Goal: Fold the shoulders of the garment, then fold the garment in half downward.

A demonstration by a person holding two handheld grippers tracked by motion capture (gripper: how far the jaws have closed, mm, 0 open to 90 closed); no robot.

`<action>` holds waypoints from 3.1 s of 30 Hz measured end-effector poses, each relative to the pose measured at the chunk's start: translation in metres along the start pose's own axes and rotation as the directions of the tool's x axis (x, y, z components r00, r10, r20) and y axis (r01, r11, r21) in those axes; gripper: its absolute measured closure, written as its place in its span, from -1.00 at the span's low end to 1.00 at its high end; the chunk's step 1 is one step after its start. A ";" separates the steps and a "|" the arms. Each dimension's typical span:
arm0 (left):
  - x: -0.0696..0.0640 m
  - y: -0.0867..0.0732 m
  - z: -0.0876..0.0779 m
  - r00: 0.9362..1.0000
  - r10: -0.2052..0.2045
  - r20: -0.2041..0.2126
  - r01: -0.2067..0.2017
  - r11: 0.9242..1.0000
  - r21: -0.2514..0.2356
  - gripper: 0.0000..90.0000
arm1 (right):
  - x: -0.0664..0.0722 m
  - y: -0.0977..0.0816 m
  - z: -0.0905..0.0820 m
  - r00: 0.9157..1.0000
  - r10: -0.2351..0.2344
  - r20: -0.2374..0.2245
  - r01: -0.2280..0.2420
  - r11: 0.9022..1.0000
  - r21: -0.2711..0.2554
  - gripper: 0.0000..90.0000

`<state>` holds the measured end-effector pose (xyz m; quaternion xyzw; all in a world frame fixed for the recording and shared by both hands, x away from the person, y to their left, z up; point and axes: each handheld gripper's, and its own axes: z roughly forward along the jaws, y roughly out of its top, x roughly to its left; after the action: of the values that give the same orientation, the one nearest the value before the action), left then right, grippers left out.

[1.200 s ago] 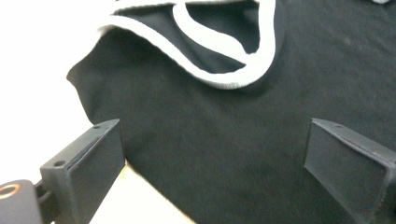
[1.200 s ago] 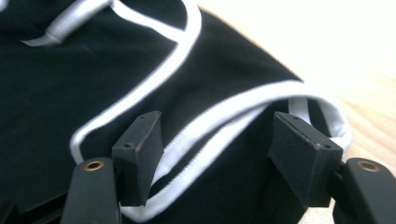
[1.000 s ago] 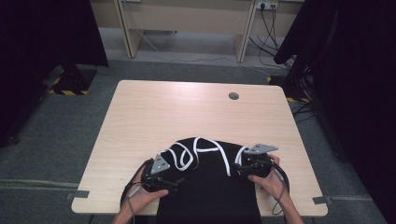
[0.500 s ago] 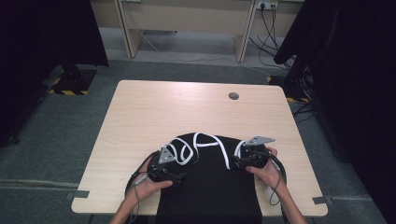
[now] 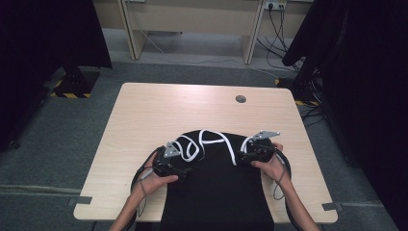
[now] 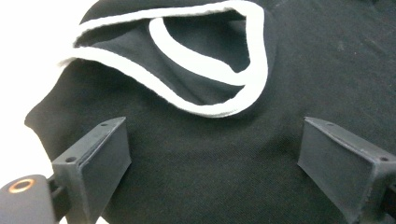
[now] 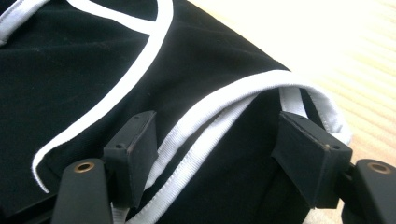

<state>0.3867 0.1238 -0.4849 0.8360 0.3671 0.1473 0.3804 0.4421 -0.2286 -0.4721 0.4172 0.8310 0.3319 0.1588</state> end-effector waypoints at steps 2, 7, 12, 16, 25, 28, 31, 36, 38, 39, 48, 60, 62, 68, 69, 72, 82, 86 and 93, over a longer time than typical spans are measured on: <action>0.003 0.001 0.001 1.000 -0.002 -0.002 0.002 1.000 0.000 -0.81 | -0.001 0.001 0.001 1.000 0.000 0.001 0.000 1.000 -0.001 -0.31; 0.007 0.004 0.004 1.000 -0.019 -0.004 0.019 1.000 -0.005 -0.81 | -0.003 0.002 0.003 1.000 0.006 0.004 -0.006 1.000 -0.006 -0.31; 0.004 0.008 0.008 1.000 -0.012 -0.024 0.012 1.000 0.003 -0.82 | -0.005 0.001 0.005 1.000 -0.001 0.002 0.001 1.000 -0.032 -0.32; 0.005 0.007 0.006 1.000 -0.022 -0.009 0.022 1.000 0.000 -0.82 | -0.005 0.000 0.004 1.000 -0.001 -0.001 0.001 0.999 -0.036 -0.32; -0.004 0.000 -0.015 0.999 -0.038 0.017 0.039 0.999 -0.025 -0.88 | 0.000 -0.008 -0.017 0.999 0.012 -0.042 -0.016 0.996 -0.084 -0.41; -0.006 -0.005 -0.021 0.999 -0.036 0.006 0.036 0.999 -0.020 -0.88 | 0.004 -0.012 -0.022 0.998 0.015 -0.053 -0.019 0.996 -0.085 -0.43; -0.007 -0.010 -0.028 0.999 -0.040 0.004 0.040 0.999 -0.024 -0.89 | 0.008 -0.015 -0.026 0.998 0.010 -0.067 -0.016 0.996 -0.084 -0.44; -0.006 -0.022 -0.036 0.998 -0.058 0.007 0.058 0.998 -0.010 -0.89 | 0.012 -0.023 -0.032 0.997 0.003 -0.071 -0.010 0.996 -0.092 -0.44; -0.005 -0.026 -0.038 0.998 -0.067 0.003 0.067 0.998 -0.014 -0.89 | 0.013 -0.025 -0.034 0.998 0.004 -0.067 -0.010 0.996 -0.091 -0.44; -0.005 -0.028 -0.038 0.998 -0.069 0.001 0.069 0.997 -0.015 -0.89 | 0.013 -0.025 -0.035 0.998 0.005 -0.064 -0.010 0.996 -0.091 -0.44; -0.001 -0.038 -0.041 0.997 -0.082 -0.003 0.082 0.997 -0.011 -0.90 | 0.010 -0.037 -0.045 0.999 0.010 -0.054 -0.015 0.996 -0.088 -0.44; 0.010 -0.039 -0.044 0.992 -0.116 -0.052 0.115 0.993 -0.012 -0.90 | -0.002 -0.050 -0.052 0.998 0.046 -0.036 -0.049 0.995 -0.091 -0.44; 0.012 -0.038 -0.043 0.991 -0.121 -0.054 0.121 0.993 -0.013 -0.90 | -0.005 -0.053 -0.052 0.998 0.053 -0.032 -0.055 0.995 -0.085 -0.45; 0.018 -0.034 -0.038 0.988 -0.139 -0.062 0.138 0.990 -0.019 -0.91 | -0.012 -0.055 -0.052 0.997 0.069 -0.022 -0.070 0.994 -0.086 -0.45; 0.019 -0.033 -0.037 0.988 -0.142 -0.063 0.141 0.990 -0.020 -0.91 | -0.013 -0.054 -0.052 0.997 0.072 -0.021 -0.073 0.994 -0.087 -0.45; 0.022 -0.030 -0.035 0.987 -0.146 -0.064 0.145 0.989 -0.020 -0.91 | -0.013 -0.054 -0.053 0.997 0.072 -0.023 -0.073 0.993 -0.089 -0.45; 0.029 -0.016 -0.029 0.983 -0.179 -0.049 0.176 0.983 -0.047 -0.91 | -0.012 -0.051 -0.053 0.997 0.069 -0.025 -0.071 0.993 -0.093 -0.45; 0.032 -0.006 -0.022 0.980 -0.194 -0.035 0.191 0.980 -0.055 -0.93 | -0.014 -0.049 -0.053 0.997 0.068 -0.022 -0.070 0.993 -0.096 -0.45; 0.036 0.013 -0.010 0.980 -0.198 -0.022 0.197 0.979 -0.051 -0.93 | -0.021 -0.044 -0.051 0.997 0.081 -0.021 -0.082 0.991 -0.105 -0.45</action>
<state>0.4126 0.1501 -0.4699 0.7839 0.4497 0.1289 0.4082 0.4016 -0.2852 -0.4653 0.4390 0.7959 0.3850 0.1599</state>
